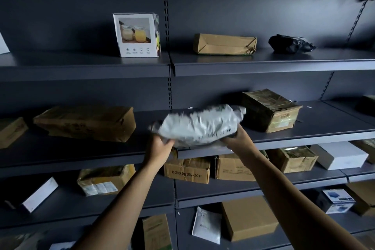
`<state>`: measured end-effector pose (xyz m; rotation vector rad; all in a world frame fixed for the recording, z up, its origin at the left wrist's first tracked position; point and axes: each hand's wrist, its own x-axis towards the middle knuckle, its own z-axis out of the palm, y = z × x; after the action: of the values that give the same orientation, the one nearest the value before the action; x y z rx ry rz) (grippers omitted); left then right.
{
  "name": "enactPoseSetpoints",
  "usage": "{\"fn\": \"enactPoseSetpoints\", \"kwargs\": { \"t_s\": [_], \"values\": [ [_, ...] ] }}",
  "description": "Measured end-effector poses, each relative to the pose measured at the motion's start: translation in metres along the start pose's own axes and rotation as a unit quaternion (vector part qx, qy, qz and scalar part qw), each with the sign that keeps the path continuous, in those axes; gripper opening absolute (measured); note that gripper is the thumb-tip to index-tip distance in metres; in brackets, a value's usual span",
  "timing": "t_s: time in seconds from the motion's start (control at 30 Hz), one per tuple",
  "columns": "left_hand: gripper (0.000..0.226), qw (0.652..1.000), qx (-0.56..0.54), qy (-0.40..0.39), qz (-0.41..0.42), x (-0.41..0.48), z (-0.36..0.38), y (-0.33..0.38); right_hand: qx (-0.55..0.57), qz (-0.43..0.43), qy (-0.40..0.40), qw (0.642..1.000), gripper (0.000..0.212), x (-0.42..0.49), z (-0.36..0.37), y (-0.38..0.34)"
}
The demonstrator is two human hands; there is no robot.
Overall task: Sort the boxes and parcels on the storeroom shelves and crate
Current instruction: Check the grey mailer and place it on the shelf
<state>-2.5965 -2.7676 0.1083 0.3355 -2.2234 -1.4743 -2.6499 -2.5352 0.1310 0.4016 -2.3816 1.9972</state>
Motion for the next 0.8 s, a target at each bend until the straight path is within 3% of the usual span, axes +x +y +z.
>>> {"fn": "enactPoseSetpoints", "kwargs": {
  "t_s": [0.07, 0.23, 0.47, 0.57, 0.63, 0.7, 0.8],
  "values": [
    [0.05, 0.999, -0.025, 0.018, -0.011, 0.002, -0.006, 0.006, 0.005, 0.038, 0.028, 0.999, 0.027, 0.005, 0.003, -0.001],
    [0.057, 0.996, -0.004, 0.044, -0.071, 0.018, -0.019, -0.004, -0.017, 0.06, 0.11, 0.992, 0.04, 0.016, 0.02, -0.002],
    [0.056, 0.993, -0.017, 0.016, -0.115, 0.036, -0.033, -0.025, -0.226, -0.029, 0.042, 0.973, 0.039, 0.02, 0.056, -0.012],
    [0.053, 0.996, 0.008, -0.034, -0.085, 0.045, -0.035, -0.032, -0.334, -0.057, -0.002, 0.941, 0.055, 0.026, 0.074, -0.007],
    [0.053, 0.993, 0.023, -0.083, -0.079, 0.049, -0.034, -0.036, -0.44, -0.039, -0.031, 0.896, 0.07, 0.029, 0.085, -0.002],
    [0.056, 0.991, 0.04, -0.107, -0.075, 0.05, -0.034, -0.042, -0.513, -0.041, -0.027, 0.857, 0.071, 0.026, 0.096, -0.001],
    [0.046, 0.99, 0.126, -0.059, -0.032, 0.055, -0.035, -0.059, -0.562, -0.065, 0.023, 0.824, 0.061, 0.019, 0.117, -0.003]
  ]
}}
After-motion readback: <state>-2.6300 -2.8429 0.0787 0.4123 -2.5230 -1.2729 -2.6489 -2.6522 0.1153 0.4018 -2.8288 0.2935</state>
